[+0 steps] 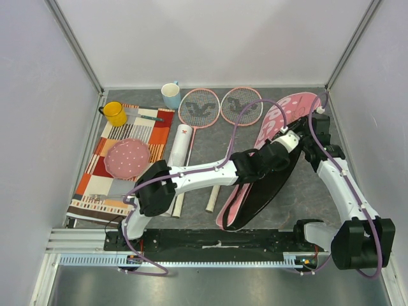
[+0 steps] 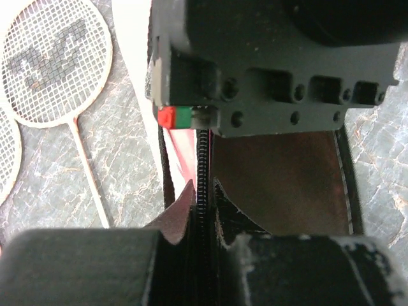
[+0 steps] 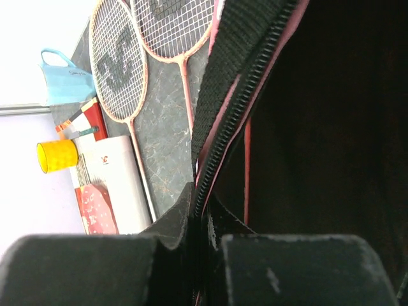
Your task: Pack up the badminton gear
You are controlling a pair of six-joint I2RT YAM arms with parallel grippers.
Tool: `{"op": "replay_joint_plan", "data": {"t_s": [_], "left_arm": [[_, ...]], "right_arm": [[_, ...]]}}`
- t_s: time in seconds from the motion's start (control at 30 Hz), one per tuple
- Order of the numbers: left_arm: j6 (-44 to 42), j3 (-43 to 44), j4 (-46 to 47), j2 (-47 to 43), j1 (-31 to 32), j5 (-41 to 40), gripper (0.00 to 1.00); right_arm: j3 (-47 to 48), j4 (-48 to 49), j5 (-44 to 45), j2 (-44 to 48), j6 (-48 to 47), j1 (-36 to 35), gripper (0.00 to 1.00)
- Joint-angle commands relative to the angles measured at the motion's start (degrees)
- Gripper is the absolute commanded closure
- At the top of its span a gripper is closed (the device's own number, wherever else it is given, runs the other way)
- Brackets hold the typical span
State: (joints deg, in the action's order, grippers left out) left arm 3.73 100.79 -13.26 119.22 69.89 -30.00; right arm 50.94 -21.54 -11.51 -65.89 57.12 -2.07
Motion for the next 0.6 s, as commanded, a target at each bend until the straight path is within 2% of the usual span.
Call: {"op": "replay_joint_plan", "data": {"t_s": [0.0, 0.03, 0.1, 0.13, 0.23, 0.33, 0.37, 0.43, 0.57], "left_arm": [[-0.8, 2.0, 0.3, 0.0, 0.2, -3.8, 0.98], [-0.4, 2.0, 0.1, -0.6, 0.1, -4.0, 0.98], [1.9, 0.8, -0.4, -1.4, 0.1, -5.5, 0.98], [2.7, 0.0, -0.2, -2.9, -0.3, -5.4, 0.98], [8.9, -1.2, -2.8, -5.6, -2.7, -1.3, 0.98], [14.7, -2.6, -3.9, -8.4, -5.8, 5.6, 0.98], [16.6, -3.2, -3.5, -10.5, -6.5, 9.2, 0.98], [18.4, -3.8, -3.8, -12.2, -8.4, 11.4, 0.98], [22.1, -2.1, -7.3, -15.4, -11.7, 15.3, 0.98]], "right_arm": [[3.3, 1.2, 0.6, 2.4, -0.5, -0.7, 0.81], [4.3, 1.0, 0.7, 2.0, -3.1, -0.7, 0.63], [5.7, -0.3, 0.5, 1.4, -6.9, -0.6, 0.45], [7.0, -0.5, -1.7, 0.8, -8.6, -0.2, 0.32], [9.3, -3.1, -6.3, 0.2, -16.4, 0.3, 0.16], [10.8, -5.7, -8.7, 4.5, -22.3, 0.5, 0.14], [11.0, -6.1, -6.0, 6.5, -23.2, 0.5, 0.13], [12.2, -6.7, -1.4, 12.0, -26.5, 0.6, 0.09], [19.4, -11.8, 13.7, 14.8, -30.6, 0.6, 0.06]]}}
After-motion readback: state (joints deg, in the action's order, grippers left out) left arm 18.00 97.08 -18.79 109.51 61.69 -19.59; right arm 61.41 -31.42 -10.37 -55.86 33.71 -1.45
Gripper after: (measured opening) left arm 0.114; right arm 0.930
